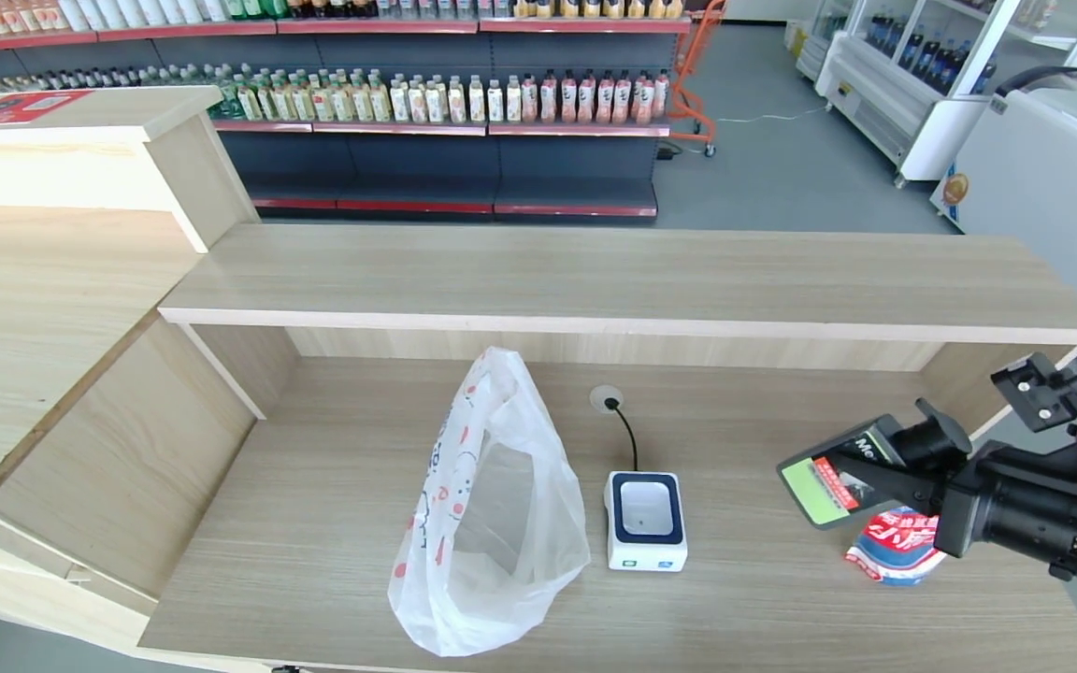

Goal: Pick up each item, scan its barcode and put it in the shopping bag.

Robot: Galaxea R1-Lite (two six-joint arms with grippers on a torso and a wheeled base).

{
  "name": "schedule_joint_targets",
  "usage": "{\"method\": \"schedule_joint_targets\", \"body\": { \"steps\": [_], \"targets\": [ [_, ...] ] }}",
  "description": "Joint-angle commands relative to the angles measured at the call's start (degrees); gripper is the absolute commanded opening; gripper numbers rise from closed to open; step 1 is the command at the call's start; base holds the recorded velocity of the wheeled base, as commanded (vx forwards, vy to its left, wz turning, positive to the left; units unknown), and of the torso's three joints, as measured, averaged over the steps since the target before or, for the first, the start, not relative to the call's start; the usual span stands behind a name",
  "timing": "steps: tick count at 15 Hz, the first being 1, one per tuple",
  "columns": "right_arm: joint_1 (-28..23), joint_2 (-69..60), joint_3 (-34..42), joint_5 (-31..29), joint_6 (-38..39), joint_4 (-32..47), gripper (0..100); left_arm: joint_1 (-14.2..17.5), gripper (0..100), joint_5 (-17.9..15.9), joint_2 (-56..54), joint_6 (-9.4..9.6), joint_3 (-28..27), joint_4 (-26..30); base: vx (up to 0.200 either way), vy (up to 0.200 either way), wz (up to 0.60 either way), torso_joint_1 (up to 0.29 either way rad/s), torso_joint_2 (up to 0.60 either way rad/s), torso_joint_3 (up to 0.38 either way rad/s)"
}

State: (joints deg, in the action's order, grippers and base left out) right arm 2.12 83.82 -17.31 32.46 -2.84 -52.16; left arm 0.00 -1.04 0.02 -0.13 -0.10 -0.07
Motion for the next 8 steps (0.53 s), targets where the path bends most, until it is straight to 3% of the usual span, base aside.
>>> {"method": "schedule_joint_targets", "body": {
  "steps": [1,3,8],
  "targets": [
    [-0.2,-0.3,0.3,0.1,0.6,0.0,0,0.0,100,0.0,0.0,-0.04,0.0,0.0,0.000,0.000,0.00,0.000,0.00,0.000],
    [-0.2,0.1,0.6,0.0,1.0,0.0,0,0.0,100,0.1,0.0,-0.04,0.0,0.0,0.000,0.000,0.00,0.000,0.00,0.000],
    [-0.1,2.0,0.0,0.1,2.9,0.0,0,0.0,100,0.0,0.0,-0.04,0.0,0.0,0.000,0.200,0.00,0.010,0.01,0.004]
  ]
}}
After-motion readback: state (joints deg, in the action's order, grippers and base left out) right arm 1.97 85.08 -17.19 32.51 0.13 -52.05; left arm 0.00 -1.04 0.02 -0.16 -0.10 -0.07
